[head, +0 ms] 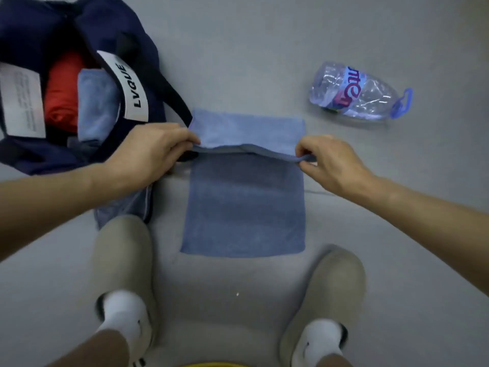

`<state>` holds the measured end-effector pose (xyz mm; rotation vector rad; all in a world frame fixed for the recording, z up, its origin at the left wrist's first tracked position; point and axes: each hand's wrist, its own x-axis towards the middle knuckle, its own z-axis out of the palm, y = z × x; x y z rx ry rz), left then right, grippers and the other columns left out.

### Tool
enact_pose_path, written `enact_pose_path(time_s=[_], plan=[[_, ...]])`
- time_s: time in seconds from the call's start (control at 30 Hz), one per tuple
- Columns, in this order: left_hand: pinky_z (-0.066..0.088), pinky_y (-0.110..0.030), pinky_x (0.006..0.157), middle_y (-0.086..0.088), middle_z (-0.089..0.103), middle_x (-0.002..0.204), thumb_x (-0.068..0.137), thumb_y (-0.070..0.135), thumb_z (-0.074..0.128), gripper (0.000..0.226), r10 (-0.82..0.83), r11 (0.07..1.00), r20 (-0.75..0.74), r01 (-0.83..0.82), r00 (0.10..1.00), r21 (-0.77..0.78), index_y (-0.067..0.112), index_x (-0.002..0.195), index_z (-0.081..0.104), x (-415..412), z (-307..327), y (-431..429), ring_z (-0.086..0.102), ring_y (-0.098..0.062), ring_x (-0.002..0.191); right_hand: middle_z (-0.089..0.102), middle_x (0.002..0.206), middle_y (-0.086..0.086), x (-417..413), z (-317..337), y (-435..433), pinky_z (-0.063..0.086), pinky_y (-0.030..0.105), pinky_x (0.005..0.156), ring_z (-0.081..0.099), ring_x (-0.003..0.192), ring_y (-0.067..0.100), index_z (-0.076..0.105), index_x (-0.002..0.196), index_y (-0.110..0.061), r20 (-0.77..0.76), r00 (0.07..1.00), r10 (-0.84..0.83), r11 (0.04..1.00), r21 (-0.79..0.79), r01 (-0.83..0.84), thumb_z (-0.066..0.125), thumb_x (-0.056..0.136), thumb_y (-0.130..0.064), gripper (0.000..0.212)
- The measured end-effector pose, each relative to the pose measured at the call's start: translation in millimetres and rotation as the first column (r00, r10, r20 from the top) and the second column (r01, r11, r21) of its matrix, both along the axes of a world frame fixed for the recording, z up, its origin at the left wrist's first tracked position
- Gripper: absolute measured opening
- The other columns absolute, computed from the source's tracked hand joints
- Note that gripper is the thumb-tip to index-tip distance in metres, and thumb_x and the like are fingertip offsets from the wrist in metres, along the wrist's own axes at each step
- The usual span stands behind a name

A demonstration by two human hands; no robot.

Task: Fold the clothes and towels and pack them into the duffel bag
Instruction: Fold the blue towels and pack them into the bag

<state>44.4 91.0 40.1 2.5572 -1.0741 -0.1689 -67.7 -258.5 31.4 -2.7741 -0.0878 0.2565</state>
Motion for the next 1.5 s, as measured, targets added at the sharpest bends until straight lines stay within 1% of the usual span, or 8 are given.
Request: enact_pose_path(time_s=[0.23,0.43,0.63,0.83,0.97,1.1,1.37,1.5], plan=[[0.051,-0.027,0.069,0.003,0.071,0.092,0.088,0.03,0.049,0.031,-0.197,0.972,-0.147,0.213,0.969,0.096,0.028,0.106,0.074,-101.6,-31.1,41.6,0.069,-0.02,0.076,0.057,0.077,-0.002,-104.1,-46.9,24.4,0.038,0.031,0.065,0.051,0.074,0.022,0.049,0.082,-0.026,-0.037,0.981,0.189,0.982,-0.001,-0.189,0.052,0.074,-0.026,0.009],[0.047,-0.019,0.07,0.012,0.067,0.093,0.081,0.034,0.055,0.029,-0.336,0.918,-0.273,0.378,0.901,0.119,0.031,0.106,0.071,-127.7,-80.6,65.8,0.065,-0.011,0.078,0.056,0.073,-0.007,-144.2,-98.9,37.4,0.05,0.03,0.057,0.055,0.067,0.018,0.049,0.079,-0.028,-0.162,0.909,0.385,0.914,-0.069,-0.4,0.079,0.065,-0.032,0.033],[0.05,-0.022,0.07,0.016,0.061,0.091,0.098,0.047,0.051,0.019,-0.48,0.832,-0.288,0.534,0.829,0.151,0.035,0.099,0.066,-115.5,-95.1,55.9,0.06,-0.007,0.081,0.059,0.075,-0.013,-127.0,-94.5,29.8,0.05,0.029,0.065,0.056,0.073,0.013,0.061,0.079,-0.031,-0.21,0.918,0.337,0.931,-0.073,-0.358,0.036,0.094,-0.07,0.049],[0.061,-0.034,0.076,0.0,0.069,0.124,0.103,0.033,0.038,0.04,-0.23,0.969,-0.101,0.237,0.968,0.068,0.018,0.126,0.068,-30.6,-98.6,-19.6,0.072,-0.022,0.1,0.064,0.13,0.007,-26.9,-86.3,11.8,0.055,0.041,0.096,0.061,0.119,0.031,0.066,0.126,-0.018,-0.029,0.982,0.188,0.973,-0.128,-0.19,0.037,0.098,-0.048,0.05],[0.032,-0.041,0.119,-0.018,0.033,0.159,0.103,0.016,0.047,0.053,-0.124,0.958,-0.189,0.166,0.974,0.233,0.002,0.152,0.034,5.5,-116.7,-65.5,0.036,-0.033,0.145,0.016,0.166,0.009,18.5,-92.2,12.1,0.014,0.039,0.122,0.013,0.153,0.029,0.02,0.159,-0.023,-0.292,0.94,0.174,0.951,-0.197,-0.237,0.009,0.086,-0.069,0.087],[0.006,-0.042,0.126,-0.006,-0.004,0.168,0.107,0.036,0.029,0.065,-0.044,0.89,-0.244,0.15,0.969,0.432,0.015,0.16,-0.002,28.9,-131.4,-58.0,-0.001,-0.026,0.155,-0.009,0.167,0.001,29.7,-101.8,-8.4,0.003,0.039,0.125,-0.006,0.154,0.022,-0.007,0.159,-0.028,-0.404,0.903,0.146,0.937,-0.238,-0.258,-0.007,0.075,-0.075,0.096],[0.008,-0.046,0.124,-0.008,0.006,0.168,0.106,0.037,0.02,0.056,-0.046,0.849,-0.048,0.064,0.998,0.525,0.027,0.16,0.008,66.3,-134.0,-52.2,0.007,-0.03,0.154,0.008,0.168,0.003,40.4,-117.3,-25.6,0.012,0.052,0.123,0.005,0.154,0.025,0.003,0.159,-0.027,-0.325,0.941,0.09,0.922,-0.329,-0.202,0.007,0.092,-0.07,0.08],[0.03,-0.046,0.114,-0.008,0.017,0.165,0.105,0.038,0.034,0.056,0.072,0.846,-0.023,-0.049,0.997,0.53,0.03,0.158,0.02,85.1,-119.9,-67.5,0.024,-0.031,0.148,-0.003,0.168,0.002,67.0,-110.1,-30.5,0.004,0.051,0.124,-0.006,0.154,0.024,0.001,0.16,-0.025,-0.315,0.945,0.088,0.923,-0.332,-0.196,0.015,0.094,-0.06,0.076]])
